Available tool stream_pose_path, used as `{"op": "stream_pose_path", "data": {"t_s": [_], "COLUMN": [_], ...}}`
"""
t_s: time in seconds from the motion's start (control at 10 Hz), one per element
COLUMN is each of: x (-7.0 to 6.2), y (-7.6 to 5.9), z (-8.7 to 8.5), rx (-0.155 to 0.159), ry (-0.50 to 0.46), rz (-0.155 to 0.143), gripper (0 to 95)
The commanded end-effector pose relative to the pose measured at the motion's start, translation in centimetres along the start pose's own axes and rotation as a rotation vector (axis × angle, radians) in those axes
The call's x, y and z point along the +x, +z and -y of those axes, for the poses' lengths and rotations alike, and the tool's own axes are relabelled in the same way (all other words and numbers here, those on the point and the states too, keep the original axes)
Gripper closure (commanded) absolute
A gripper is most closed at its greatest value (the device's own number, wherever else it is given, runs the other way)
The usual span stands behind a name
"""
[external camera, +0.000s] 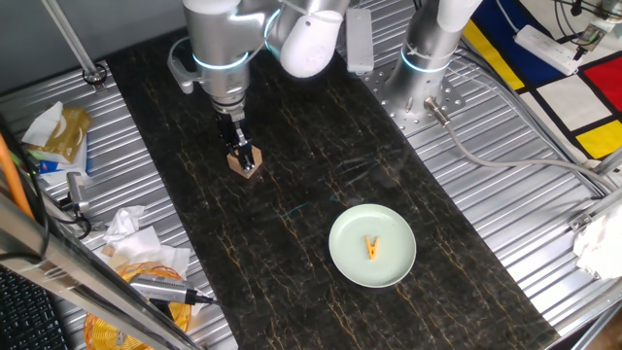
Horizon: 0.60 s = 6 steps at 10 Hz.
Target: Approach and touch the side of the small block
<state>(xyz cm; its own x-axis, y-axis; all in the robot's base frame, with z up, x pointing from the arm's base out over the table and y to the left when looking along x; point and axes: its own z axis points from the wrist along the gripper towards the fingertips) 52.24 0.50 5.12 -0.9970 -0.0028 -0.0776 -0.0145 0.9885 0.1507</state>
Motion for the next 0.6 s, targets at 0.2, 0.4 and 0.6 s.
{"op": "stream_pose_path", "data": {"t_s": [0.2, 0.4, 0.6], "x": [0.07, 0.06, -0.15], "y": [-0.07, -0.08, -0.37], "z": [0.02, 0.02, -0.27], "rx": [-0.001, -0.002, 0.003], "ry": [0.006, 0.009, 0.012], "rz": [-0.001, -0.001, -0.015], "gripper": [38.0, 38.0, 19.0]}}
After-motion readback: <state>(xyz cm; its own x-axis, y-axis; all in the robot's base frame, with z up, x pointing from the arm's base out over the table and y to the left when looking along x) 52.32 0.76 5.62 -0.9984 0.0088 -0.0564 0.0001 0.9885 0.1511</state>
